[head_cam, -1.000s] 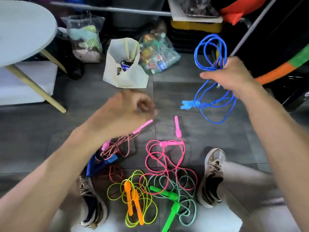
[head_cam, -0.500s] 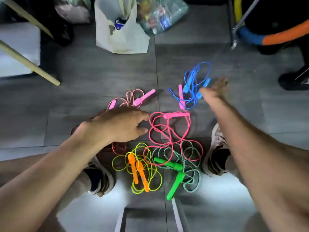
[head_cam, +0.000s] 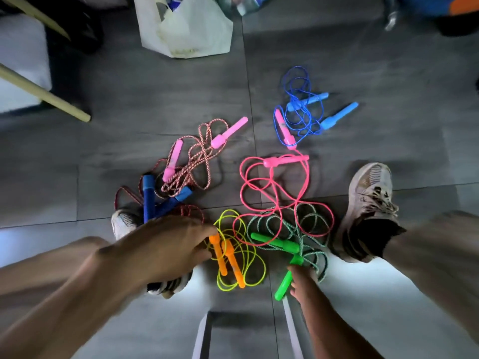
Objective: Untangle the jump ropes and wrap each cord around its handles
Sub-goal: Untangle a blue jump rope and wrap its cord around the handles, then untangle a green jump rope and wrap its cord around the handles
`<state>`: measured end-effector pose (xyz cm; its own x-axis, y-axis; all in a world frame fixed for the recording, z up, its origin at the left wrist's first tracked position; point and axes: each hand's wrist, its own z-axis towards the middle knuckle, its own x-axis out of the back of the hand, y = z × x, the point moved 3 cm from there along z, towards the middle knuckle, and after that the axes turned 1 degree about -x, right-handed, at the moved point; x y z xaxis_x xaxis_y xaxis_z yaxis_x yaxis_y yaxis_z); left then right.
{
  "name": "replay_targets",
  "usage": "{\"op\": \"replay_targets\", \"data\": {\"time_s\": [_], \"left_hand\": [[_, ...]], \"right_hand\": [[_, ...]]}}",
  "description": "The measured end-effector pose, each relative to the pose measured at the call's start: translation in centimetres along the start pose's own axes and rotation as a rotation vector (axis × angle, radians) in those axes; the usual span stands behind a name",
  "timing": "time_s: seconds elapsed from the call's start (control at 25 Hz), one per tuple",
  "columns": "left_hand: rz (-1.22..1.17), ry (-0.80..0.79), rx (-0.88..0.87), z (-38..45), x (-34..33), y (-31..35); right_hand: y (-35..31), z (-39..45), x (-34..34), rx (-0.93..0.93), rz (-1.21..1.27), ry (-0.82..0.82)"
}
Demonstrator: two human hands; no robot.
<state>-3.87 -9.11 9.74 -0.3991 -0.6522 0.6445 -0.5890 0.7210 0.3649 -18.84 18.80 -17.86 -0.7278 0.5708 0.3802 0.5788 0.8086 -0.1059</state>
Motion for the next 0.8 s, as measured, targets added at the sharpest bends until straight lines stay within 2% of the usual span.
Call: {"op": "replay_targets", "data": {"time_s": [0.12, 0.16, 0.24, 0.32, 0.44, 0.56, 0.68, 0.76, 0.8], "left_hand": [[0.03, -0.007, 0.052, -0.2, 0.8, -0.9], [0.061, 0.019, 0.06, -0.3, 1.4, -0.9], [0.069, 0.063, 0.069, -0.7, 2.7, -0.6], [0.005, 0.029, 0.056, -0.8, 3.7, 0.4], [-0.211, 0.039, 0.082, -1.9, 5.5, 2.5], [-0.379, 0.211, 0.063, -3.5, 7.6, 5.1], [-0.567, 0.328, -0.07, -5.4, 8.9, 8.0], [-0.583, 0.411, -0.137, -6.8, 9.4, 9.8], [-0.629, 0.443, -0.134, -7.3, 9.5, 10.3]], "right_hand": [[-2.2, -0.1, 0.1, 0.06, -0.362, 0.047], [-2.9, -1.0, 0.1, 0.061, -0.413, 0.05], [-5.1, -3.8, 0.2, 0.088, -0.409, 0.123], [-8.4, -7.6, 0.1, 0.194, -0.355, 0.175], [-13.8, -16.1, 0.5, 0.321, 0.048, -0.015], [-17.2, -26.2, 2.9, 0.556, 0.373, -0.262], [-18.0, -35.3, 5.1, 0.801, 0.392, -0.532], [-18.0, -39.6, 6.7, 0.877, 0.284, -0.592], [-18.1, -41.1, 7.6, 0.922, 0.191, -0.564]]}}
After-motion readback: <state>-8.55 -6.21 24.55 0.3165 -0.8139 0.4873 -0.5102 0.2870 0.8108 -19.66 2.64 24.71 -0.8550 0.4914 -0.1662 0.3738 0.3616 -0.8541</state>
